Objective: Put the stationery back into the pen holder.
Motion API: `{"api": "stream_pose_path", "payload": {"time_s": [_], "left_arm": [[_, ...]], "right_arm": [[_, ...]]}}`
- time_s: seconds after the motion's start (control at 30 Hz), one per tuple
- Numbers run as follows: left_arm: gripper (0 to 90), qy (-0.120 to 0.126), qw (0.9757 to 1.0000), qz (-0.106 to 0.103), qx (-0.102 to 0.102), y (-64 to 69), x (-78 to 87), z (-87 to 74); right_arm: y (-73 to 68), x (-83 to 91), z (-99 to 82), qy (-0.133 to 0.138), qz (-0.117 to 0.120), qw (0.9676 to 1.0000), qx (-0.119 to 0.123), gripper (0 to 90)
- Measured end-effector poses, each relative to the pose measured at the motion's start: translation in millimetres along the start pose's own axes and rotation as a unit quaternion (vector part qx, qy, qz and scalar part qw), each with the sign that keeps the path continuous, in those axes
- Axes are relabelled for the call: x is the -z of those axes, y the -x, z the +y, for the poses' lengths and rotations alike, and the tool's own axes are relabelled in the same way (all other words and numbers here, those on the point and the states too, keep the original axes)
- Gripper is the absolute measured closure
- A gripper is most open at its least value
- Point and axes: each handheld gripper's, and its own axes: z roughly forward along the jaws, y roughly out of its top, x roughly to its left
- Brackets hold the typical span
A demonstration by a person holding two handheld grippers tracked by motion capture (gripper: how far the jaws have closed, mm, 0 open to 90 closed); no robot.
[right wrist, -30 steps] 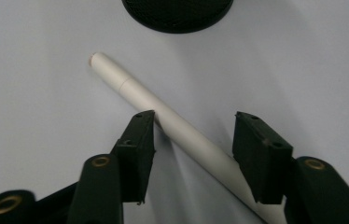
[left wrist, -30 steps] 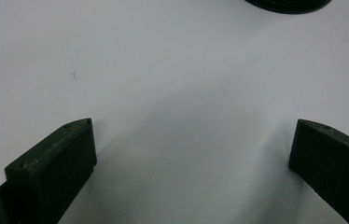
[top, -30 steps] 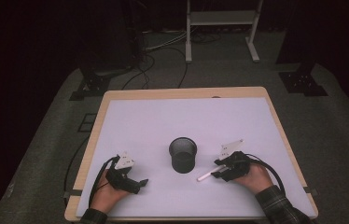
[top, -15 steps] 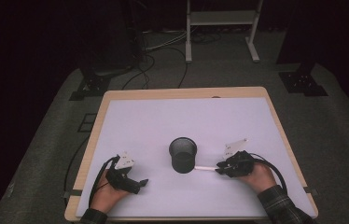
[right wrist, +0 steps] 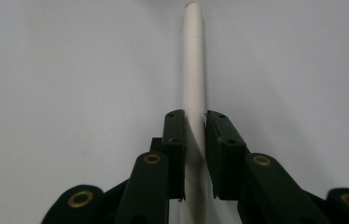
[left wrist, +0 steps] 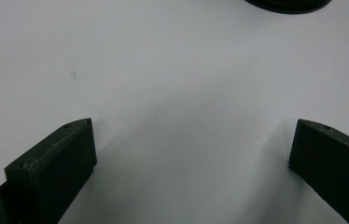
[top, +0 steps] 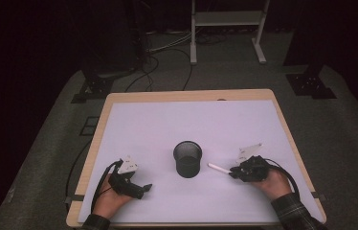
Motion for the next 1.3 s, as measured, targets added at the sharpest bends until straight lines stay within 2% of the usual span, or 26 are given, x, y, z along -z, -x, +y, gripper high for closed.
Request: {"api": "stream_pose_path", "payload": {"time_s": [0.27, 0.37, 0.5, 0.8, 1.03, 1.3], "left_arm": [[0.0, 0.0, 1.0, 0.0, 0.0, 0.0, 0.0, 0.0], [0.0, 0.0, 1.0, 0.0, 0.0, 0.0, 0.0, 0.0], [0.0, 0.0, 1.0, 0.0, 0.0, 0.0, 0.0, 0.0], [0.0, 0.0, 1.0, 0.0, 0.0, -0.1, 0.0, 0.0], [0.0, -0.001, 1.0, 0.0, 0.0, -0.2, 0.0, 0.1], [0.0, 0.0, 1.0, 0.0, 0.001, -0.1, -0.1, 0.1]], "right_arm": [[0.4, 9.5, -10.2, -0.011, -0.015, 0.9998, -0.012, 76.6], [0.0, 8.1, -7.6, -0.007, -0.016, 0.9997, -0.017, 68.4], [-3.9, 5.1, 0.9, -0.001, -0.024, 0.9996, -0.015, 66.6], [-3.0, -2.4, 16.1, 0.008, -0.013, 0.9993, -0.033, 65.6], [-2.5, -6.3, 33.8, -0.007, -0.017, 0.9994, -0.03, 65.8], [-0.2, -15.6, 49.5, -0.039, -0.015, 0.999, -0.017, 67.0]]}}
